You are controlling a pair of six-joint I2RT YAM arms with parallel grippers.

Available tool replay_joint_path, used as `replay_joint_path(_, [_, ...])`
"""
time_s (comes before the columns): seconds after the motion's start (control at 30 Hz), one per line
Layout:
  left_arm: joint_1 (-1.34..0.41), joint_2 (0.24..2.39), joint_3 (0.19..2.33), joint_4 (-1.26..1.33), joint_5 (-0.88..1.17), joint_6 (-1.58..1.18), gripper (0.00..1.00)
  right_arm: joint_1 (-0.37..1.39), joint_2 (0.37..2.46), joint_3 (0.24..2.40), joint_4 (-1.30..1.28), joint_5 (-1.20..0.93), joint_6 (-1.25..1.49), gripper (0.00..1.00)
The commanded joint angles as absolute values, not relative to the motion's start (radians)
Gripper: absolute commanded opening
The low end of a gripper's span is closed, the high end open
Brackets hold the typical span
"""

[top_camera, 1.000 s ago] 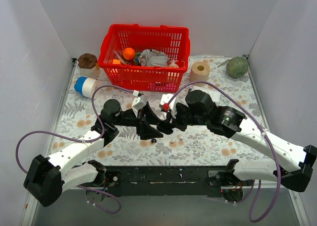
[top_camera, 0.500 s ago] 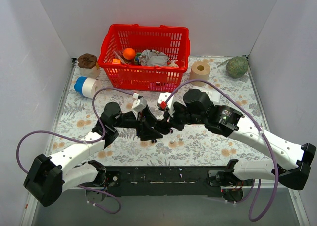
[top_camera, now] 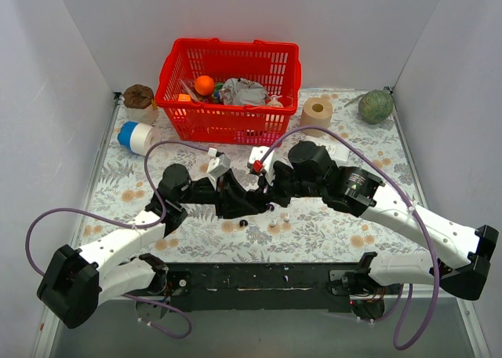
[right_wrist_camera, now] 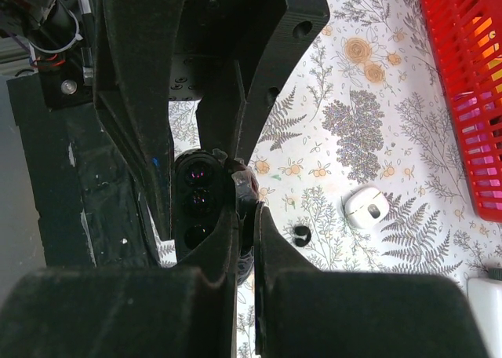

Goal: Insert the wireless bluetooth earbuds into the charging case
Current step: Pick up the earbud from the center of the board.

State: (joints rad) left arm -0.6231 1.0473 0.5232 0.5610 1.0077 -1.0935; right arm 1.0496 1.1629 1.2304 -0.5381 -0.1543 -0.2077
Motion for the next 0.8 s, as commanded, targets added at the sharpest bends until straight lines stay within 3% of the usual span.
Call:
replay_joint_path(0.0, [-0.618, 1.009, 0.503, 0.586, 0.976, -1.081, 0.09, 1.060, 1.149, 1.255, -0.491, -0.158, -0.183, 0.01])
replay_joint_path(0.07, [-0.618, 1.000, 0.492, 0.586, 0.968, -1.083, 0.02, 1.060, 1.146, 1.252, -0.489, -0.144, -0.178, 0.01])
replay_joint_path(0.1, [-0.618, 0.997, 0.491, 0.584, 0.962, -1.083, 0.00, 1.060, 1.143, 1.255, -0.486, -0.135, -0.166, 0.06])
replay_joint_path(0.13, [-0.620, 0.997, 0.486, 0.581, 0.957, -1.083, 0.00, 1.060, 1.141, 1.253, -0.479, -0.132, -0.160, 0.22])
replay_joint_path(0.23, [-0.618, 0.980, 0.482, 0.562, 0.919, -1.075, 0.00, 1.055, 1.121, 1.250, -0.446, -0.057, -0.101, 0.43])
replay_joint_path(0.43, [-0.618, 0.869, 0.413, 0.541, 0.776, -1.066, 0.00, 0.985, 1.023, 1.200, -0.350, 0.064, 0.056, 0.64])
replay_joint_path(0.6, [-0.618, 0.729, 0.330, 0.551, 0.603, -1.062, 0.00, 0.939, 0.945, 1.083, -0.295, 0.115, 0.146, 0.64])
replay_joint_path(0.77, [-0.624, 0.568, 0.302, 0.442, 0.434, -1.043, 0.00, 0.937, 0.957, 0.939, -0.287, 0.211, 0.175, 0.54])
